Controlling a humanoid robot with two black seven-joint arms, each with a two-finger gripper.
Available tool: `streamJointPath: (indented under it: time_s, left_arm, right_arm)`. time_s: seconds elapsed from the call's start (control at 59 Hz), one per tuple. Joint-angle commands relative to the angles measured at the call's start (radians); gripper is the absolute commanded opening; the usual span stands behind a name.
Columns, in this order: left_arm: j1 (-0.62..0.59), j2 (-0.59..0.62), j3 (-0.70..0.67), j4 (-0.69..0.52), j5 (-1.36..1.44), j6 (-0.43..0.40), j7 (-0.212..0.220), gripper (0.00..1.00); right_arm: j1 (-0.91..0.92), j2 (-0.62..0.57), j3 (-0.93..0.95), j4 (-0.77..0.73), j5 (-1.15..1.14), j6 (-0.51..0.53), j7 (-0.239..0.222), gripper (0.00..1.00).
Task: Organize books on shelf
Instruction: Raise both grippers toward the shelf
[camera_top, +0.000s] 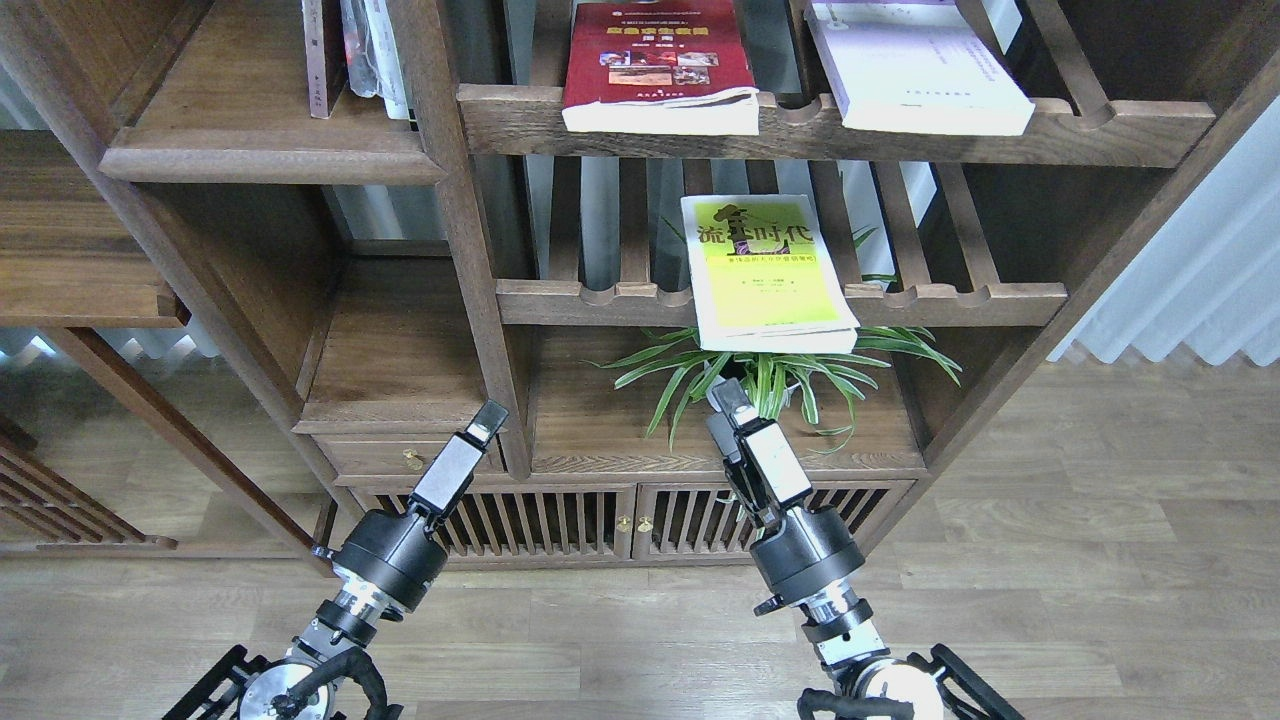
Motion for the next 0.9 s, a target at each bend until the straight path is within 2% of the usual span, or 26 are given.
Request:
streamJointPath:
  time_s: [0.0, 0.221, 0.526, 0.678, 0.882]
  left_arm:
    - [-0.016, 0.0, 0.022, -0.004, -0.007, 0.0, 0.009, 1.0]
    - [-0.023, 0.0, 0.022, -0.003, -0.007, 0.0, 0.036, 1.0]
    - [-0.022, 0.0, 0.022, -0.018, -0.011, 0.0, 0.038, 1.0]
    - [-0.022, 0.0, 0.008, -0.046, -0.011, 0.0, 0.079, 1.0]
    - [0.017, 0.0, -0.01, -0.096, -0.011, 0.0, 0.069, 1.0]
  right_arm:
    - [-0.006, 0.0, -0.031, 0.0, 0.002, 0.0, -0.004, 0.99]
    - [-0.006, 0.0, -0.092, -0.003, 0.003, 0.0, -0.002, 0.99]
    - [0.027, 0.0, -0.06, 0.018, 0.017, 0.0, -0.004, 0.99]
    - [0.021, 0.0, -0.036, 0.1, 0.014, 0.0, -0.001, 0.99]
    - [-0.007, 0.0, 0.026, 0.123, 0.02, 0.0, 0.017, 0.99]
